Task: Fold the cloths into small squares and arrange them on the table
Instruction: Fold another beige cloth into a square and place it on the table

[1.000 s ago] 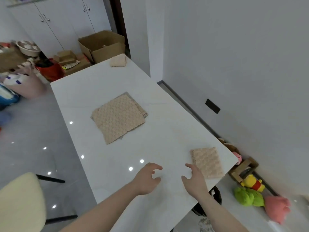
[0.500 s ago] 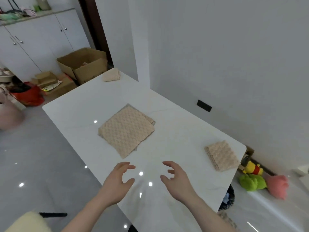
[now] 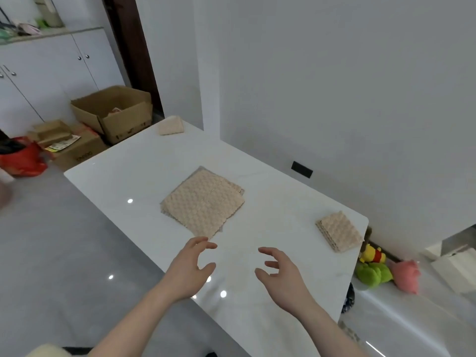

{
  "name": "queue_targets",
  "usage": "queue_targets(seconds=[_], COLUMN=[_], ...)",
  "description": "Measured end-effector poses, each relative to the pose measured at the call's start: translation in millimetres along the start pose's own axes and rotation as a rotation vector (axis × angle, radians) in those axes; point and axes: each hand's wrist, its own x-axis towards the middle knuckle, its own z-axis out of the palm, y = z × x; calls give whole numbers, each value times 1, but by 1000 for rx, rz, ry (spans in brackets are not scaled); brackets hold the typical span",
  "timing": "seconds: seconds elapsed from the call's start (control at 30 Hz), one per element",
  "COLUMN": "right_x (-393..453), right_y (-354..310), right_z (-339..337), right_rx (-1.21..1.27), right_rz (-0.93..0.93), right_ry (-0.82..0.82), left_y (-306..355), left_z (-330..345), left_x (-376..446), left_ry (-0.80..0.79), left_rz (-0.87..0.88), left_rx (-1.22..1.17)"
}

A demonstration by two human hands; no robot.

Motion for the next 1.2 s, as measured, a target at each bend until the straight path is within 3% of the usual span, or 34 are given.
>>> queue_targets(seconds=[0.13, 0.4, 0.5, 0.67, 0.97, 1.2], right_x=[-3, -17, -6, 23, 43, 43], right_y=[-8, -28, -37, -53, -97, -106], right_z=[23, 96, 93, 109, 210, 207], right_rx=[49, 50, 43, 59, 93, 64], right_rz=[-17, -56, -49, 39, 113, 105], right_ry=[-34, -158, -64, 169, 214, 287], left_y=[-10, -66, -75, -76, -147, -149], left_z=[-15, -74, -79, -104, -186, -198], left_x=[-24, -50, -22, 46, 107, 104], left_ry=[53, 169, 74, -103, -163, -182], left_rz=[27, -95, -80, 118, 104, 153], left_rx=[25, -44, -17, 118, 154, 129])
